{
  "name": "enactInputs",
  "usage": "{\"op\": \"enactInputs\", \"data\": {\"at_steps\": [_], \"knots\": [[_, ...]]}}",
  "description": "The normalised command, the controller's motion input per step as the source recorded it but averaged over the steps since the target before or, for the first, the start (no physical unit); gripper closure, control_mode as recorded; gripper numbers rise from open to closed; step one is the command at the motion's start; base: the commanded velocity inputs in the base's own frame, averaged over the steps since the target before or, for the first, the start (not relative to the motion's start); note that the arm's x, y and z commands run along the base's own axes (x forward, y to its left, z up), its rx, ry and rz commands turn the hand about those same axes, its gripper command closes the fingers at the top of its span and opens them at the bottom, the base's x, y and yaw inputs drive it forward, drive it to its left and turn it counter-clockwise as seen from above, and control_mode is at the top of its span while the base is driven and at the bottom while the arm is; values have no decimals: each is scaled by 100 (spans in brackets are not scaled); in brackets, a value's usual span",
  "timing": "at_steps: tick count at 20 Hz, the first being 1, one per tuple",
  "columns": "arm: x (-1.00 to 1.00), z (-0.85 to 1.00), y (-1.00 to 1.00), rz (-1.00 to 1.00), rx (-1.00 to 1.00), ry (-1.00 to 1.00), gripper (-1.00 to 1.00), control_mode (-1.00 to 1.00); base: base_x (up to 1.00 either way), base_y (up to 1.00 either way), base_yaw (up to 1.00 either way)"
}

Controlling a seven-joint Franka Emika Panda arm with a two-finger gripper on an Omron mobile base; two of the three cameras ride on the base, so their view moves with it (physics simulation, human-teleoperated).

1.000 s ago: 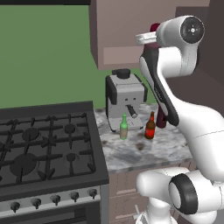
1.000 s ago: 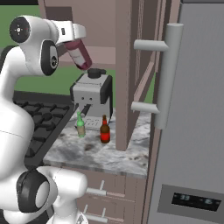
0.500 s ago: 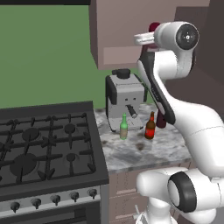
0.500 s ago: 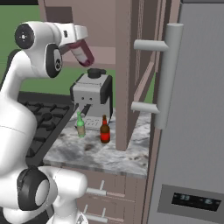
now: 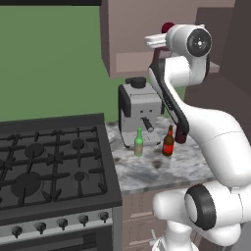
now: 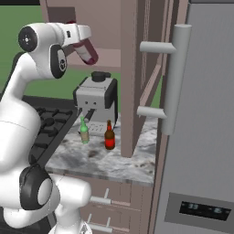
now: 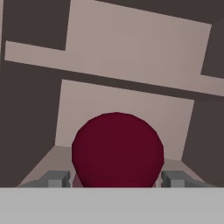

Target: Sort all alcoholic drinks to one cabinet, and non-alcoholic drinks to the other.

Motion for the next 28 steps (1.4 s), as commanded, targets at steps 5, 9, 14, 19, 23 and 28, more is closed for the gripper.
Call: {"op": "enactInputs", "data": {"at_steps": [5,9,14,19,23,28], "knots": [[16,1,14,0,1,0,100,-100,0,0,0],[13,3,9,0,2,0,100,-100,0,0,0],[17,2,6,0,2,0,100,-100,0,0,0],[18,0,0,0,2,0,100,-100,0,0,0],[19,0,0,0,2,0,100,-100,0,0,0],[18,-1,0,0,1,0,100,-100,0,0,0]]}}
